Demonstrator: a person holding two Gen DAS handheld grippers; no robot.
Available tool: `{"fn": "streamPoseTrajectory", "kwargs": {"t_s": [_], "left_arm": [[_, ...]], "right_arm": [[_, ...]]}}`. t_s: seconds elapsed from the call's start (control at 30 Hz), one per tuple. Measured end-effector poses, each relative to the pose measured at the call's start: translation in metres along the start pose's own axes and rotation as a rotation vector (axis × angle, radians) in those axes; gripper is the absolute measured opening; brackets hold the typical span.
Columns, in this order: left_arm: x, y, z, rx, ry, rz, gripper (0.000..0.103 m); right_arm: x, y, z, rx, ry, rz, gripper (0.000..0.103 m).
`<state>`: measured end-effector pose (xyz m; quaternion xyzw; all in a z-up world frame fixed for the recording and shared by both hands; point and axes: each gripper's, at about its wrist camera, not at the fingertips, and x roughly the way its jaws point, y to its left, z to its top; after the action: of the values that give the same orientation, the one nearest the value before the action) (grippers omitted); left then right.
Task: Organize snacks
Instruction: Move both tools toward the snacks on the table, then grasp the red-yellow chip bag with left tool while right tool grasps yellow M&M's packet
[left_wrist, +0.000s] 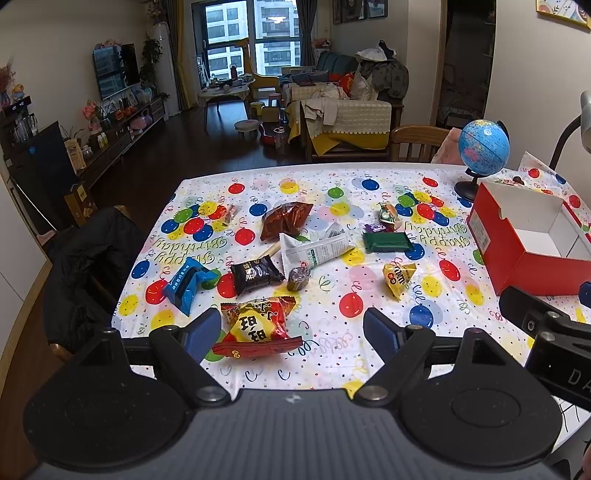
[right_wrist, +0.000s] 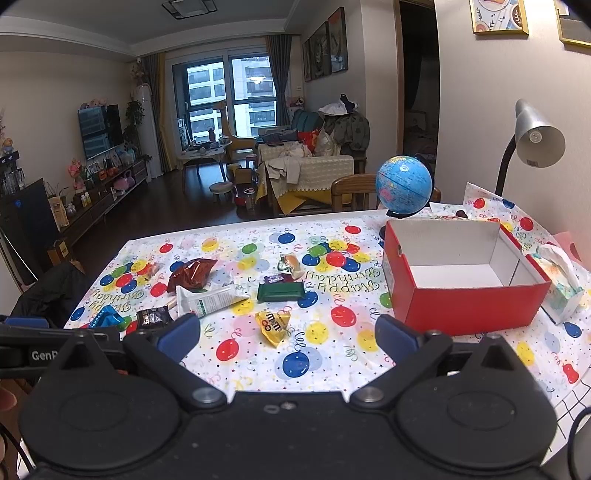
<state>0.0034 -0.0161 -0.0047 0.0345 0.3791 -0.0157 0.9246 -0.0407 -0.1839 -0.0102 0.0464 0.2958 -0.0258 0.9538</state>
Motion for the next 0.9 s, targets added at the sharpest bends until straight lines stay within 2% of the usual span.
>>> {"fn": "streamPoseTrajectory", "kwargs": {"t_s": [0.13, 0.37, 0.67, 0.9], "left_arm": [[0.001, 0.000, 0.002, -0.002, 0.004, -0.002, 0.084], [0.022, 0.014, 0.014, -0.049, 0.065, -0.003, 0.084], [0.074, 0.039, 0.000, -0.126, 0.107, 0.069, 0.084], [0.121, 0.056, 0.000, -0.182, 0.160, 0.116, 0.084]], "right_arm": [[0.000, 0.001, 0.000, 0.000, 0.001, 0.000, 0.101], [0.018, -0.005, 0.004, -0.012, 0.042, 0.026, 0.099], [0.069, 0.005, -0.005, -0.079, 0.097, 0.047, 0.096], [0.138, 0.003, -0.007, -0.128, 0.156, 0.074, 0.090]]}}
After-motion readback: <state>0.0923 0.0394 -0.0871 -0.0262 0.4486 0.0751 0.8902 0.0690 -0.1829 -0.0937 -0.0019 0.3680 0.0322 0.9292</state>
